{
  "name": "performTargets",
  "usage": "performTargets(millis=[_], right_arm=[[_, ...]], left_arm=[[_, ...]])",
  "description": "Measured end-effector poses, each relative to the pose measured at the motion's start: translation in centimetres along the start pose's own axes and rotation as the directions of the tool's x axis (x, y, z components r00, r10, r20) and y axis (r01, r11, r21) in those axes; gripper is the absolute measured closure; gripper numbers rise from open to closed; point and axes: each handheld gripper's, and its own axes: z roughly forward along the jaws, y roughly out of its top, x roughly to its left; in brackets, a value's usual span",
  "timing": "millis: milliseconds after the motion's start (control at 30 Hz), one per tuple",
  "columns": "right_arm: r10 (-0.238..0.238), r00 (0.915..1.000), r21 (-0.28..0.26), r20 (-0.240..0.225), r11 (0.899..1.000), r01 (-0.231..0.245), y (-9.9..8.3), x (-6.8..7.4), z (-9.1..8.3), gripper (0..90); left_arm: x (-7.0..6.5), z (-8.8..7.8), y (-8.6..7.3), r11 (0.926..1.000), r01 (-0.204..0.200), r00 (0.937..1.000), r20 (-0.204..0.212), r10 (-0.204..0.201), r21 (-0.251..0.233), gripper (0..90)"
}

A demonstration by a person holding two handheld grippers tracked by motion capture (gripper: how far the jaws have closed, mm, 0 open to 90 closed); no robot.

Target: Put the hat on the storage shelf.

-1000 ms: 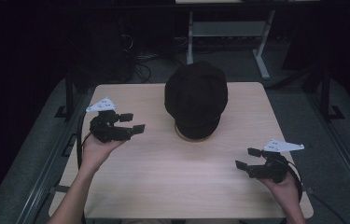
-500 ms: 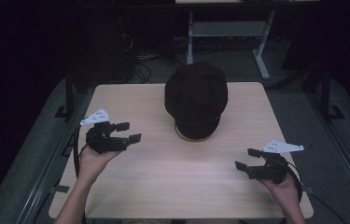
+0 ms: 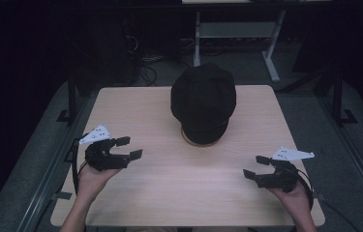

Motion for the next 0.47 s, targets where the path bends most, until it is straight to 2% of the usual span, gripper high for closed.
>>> performTargets(millis=[200,333,467], right_arm=[[0.010,0.9999,-0.005,0.001,1.000,-0.010,-0.3,0.1,-0.2,19.8],[0.016,0.9999,-0.009,0.000,1.000,-0.016,-0.8,0.5,-0.6,19.7],[0.010,0.9999,-0.022,0.004,1.000,-0.010,-0.9,0.9,-0.8,18.7]], left_arm=[[-0.3,-0.2,-1.2,1.0000,-0.003,0.9999,-0.011,0.003,-0.009,24.1],[-0.4,-0.3,-3.0,0.9995,0.011,0.9999,-0.005,-0.011,-0.028,23.8],[-0.1,-0.5,-3.7,0.9995,0.030,0.9995,-0.009,-0.031,-0.008,23.2]])
